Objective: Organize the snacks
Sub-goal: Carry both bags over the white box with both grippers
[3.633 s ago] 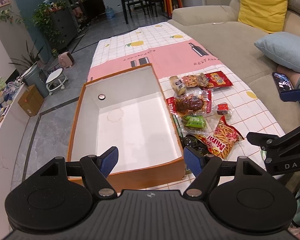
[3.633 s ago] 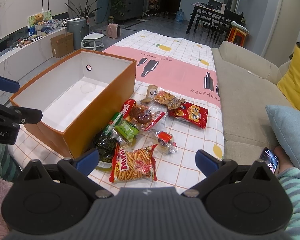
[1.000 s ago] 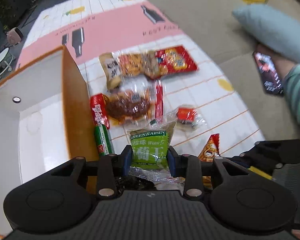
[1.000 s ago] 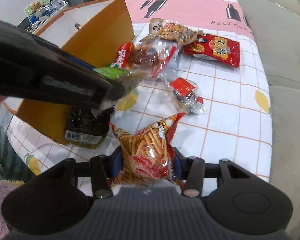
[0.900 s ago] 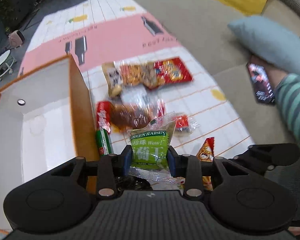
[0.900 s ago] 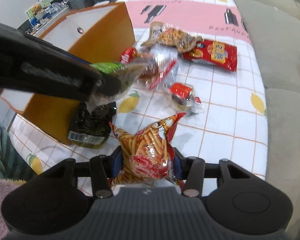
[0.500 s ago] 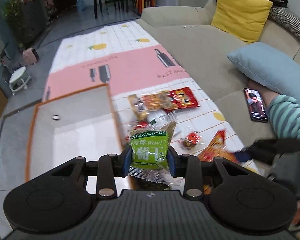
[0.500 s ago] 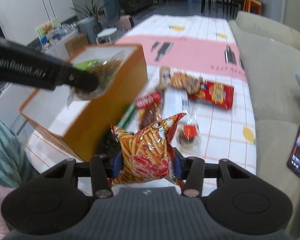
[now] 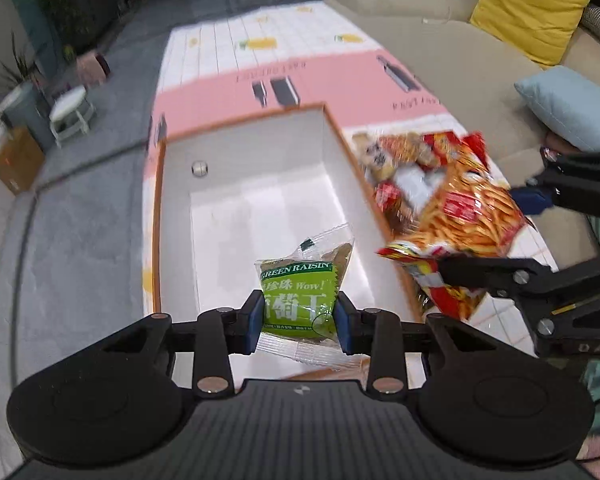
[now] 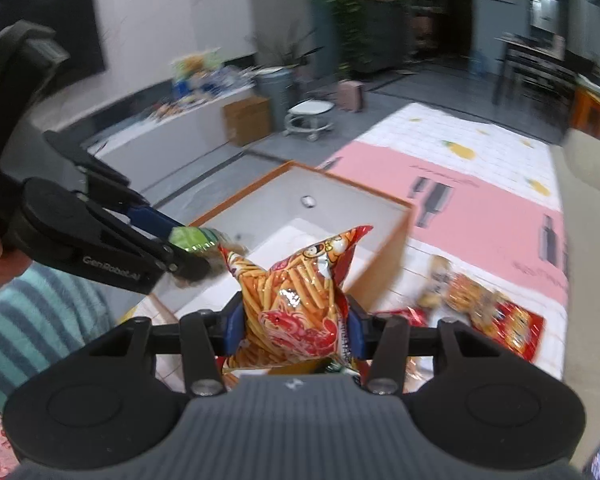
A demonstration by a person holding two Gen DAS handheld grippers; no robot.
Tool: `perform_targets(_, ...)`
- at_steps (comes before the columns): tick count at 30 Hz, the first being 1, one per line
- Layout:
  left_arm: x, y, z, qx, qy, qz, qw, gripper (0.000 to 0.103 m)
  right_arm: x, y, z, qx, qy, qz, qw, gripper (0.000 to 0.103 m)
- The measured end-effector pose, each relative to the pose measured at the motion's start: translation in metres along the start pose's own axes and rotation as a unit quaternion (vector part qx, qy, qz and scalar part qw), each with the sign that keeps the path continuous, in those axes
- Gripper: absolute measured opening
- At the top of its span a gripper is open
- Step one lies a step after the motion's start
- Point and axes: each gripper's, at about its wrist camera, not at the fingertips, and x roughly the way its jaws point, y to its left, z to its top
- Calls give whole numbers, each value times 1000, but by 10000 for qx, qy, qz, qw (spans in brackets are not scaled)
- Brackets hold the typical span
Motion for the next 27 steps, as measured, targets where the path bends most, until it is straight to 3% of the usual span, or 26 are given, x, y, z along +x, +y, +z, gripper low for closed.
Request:
perform_targets(8, 38, 37, -16, -45, 590, -66, 9982, 40, 70, 24, 21, -632, 628, 243, 9957, 48)
perform_targets(14, 54, 46, -19, 258, 986, 219, 9946, 40, 117, 38, 20, -869, 1140, 373, 9890, 48)
perform_targets(20, 68, 58, -17, 352, 1310, 350, 9901, 40, 147, 45, 21, -970, 1400, 442, 9844, 48)
perform_targets(27, 77, 69, -15, 425, 1392, 654, 9872, 40, 171, 55, 30, -997, 1527, 485, 9820, 48)
